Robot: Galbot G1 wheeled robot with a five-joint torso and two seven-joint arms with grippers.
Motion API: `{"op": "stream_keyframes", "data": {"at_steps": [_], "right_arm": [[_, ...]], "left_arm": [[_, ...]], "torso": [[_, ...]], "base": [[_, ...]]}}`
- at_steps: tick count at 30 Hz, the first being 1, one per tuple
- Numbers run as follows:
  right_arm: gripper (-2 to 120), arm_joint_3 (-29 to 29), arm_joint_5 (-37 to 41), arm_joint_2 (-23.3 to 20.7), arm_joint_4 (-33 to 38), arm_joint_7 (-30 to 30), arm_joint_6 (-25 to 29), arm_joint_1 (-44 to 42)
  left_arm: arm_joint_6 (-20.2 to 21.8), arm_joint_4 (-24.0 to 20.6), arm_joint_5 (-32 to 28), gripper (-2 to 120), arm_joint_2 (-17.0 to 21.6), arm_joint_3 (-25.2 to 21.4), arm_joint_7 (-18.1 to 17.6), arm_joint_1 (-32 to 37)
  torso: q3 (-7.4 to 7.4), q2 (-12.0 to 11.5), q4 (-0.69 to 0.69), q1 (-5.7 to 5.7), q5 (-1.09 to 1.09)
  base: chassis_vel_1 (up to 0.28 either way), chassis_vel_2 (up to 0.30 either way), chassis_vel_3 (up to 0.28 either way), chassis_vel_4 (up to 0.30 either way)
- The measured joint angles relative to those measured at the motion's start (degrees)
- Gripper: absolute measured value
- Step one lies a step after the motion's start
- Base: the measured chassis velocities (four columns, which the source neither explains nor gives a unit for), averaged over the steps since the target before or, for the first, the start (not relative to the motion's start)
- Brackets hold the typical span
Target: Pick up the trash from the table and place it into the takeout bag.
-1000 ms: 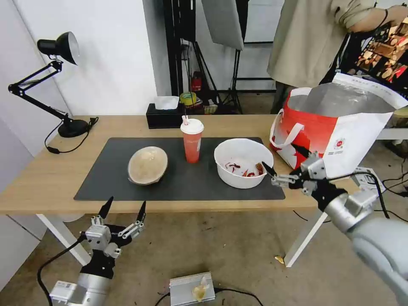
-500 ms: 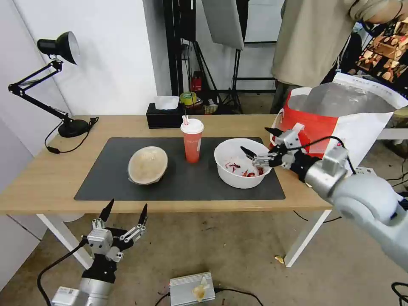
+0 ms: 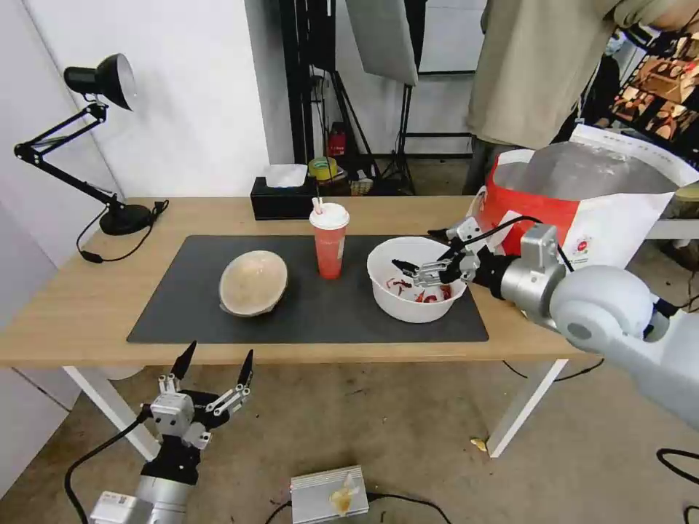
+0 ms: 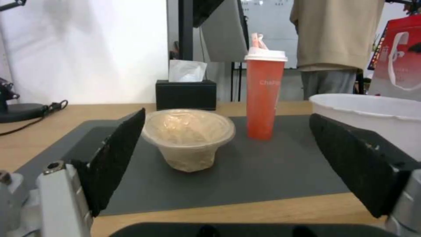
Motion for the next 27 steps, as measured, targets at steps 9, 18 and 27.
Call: {"op": "stream_keyframes", "data": {"at_steps": [9,18,27], "right_arm": [[100,-2.65,1.34,1.76,-2.45,-1.29,-3.67,1.20],[100,-6.27,2.20,3.16,-4.64,-1.13,-5.44,3.65],[100,-8.95,2.15,4.96,-6.66,0.60,-6.12,5.66]], "left_arm": [[-0.28,0.27,-0.19,100,0.02,-0.64,1.35,-0.15],[-0.41,0.71,-0.33,100,-0.13,-0.76,2.47,-0.61],[-1.07,1.50,-0.51,100,-0.33,-0.78,2.97,-1.01]], "torso": [[0.00,0.00,0.00,0.00,0.00],[0.00,0.00,0.00,0.00,0.00],[0.00,0.00,0.00,0.00,0.00]], "base": [[0.000,0.000,0.000,0.000],[0.000,0.000,0.000,0.000],[0.000,0.000,0.000,0.000]]}}
